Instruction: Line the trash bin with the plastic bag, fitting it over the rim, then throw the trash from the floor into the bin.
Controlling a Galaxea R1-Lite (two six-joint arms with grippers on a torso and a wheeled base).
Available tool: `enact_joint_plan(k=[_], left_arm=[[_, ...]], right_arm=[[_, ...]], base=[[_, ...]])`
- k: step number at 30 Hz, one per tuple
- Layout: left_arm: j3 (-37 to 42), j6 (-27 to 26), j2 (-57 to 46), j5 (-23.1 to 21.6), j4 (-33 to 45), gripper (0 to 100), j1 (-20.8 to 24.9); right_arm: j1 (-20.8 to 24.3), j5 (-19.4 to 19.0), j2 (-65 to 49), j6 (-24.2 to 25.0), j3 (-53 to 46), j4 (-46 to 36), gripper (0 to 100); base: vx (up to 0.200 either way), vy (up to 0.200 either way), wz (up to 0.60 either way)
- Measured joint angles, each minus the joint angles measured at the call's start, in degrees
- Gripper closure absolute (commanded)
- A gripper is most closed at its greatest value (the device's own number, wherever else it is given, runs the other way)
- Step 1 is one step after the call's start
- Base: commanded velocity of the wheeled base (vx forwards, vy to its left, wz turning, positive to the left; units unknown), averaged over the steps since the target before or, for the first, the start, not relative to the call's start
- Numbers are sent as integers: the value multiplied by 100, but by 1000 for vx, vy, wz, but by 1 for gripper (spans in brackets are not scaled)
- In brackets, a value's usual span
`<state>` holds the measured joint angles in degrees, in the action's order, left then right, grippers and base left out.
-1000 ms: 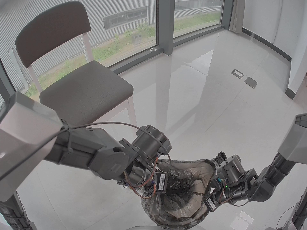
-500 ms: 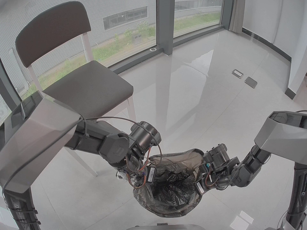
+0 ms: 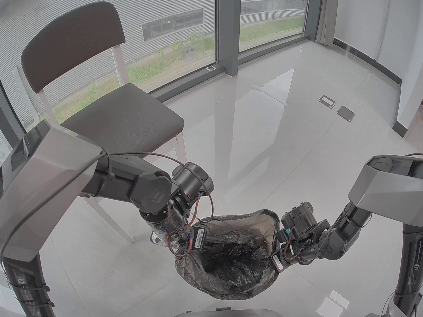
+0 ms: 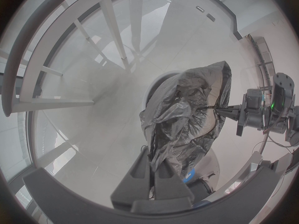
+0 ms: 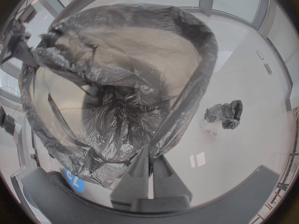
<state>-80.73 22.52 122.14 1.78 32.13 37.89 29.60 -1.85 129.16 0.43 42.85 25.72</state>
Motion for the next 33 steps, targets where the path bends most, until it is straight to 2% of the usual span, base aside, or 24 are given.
enact_joint_plan(k=[9, 10, 23, 33], left_arm=[[-563, 63, 377, 2, 249, 100, 329], [-579, 72, 405, 5, 262, 100, 338], [-511, 48, 344, 183, 429, 100, 139], [-496, -35, 305, 243, 424, 100, -187]], right_arm=[[-212, 11, -57, -254, -187, 2, 100], [-249, 9, -57, -324, -193, -2, 0], [-424, 11, -39, -408, 9, 35, 0], [-347, 11, -44, -412, 436, -2, 0]], base=[[0, 0, 0], [0, 0, 0], [0, 0, 0], [0, 0, 0]])
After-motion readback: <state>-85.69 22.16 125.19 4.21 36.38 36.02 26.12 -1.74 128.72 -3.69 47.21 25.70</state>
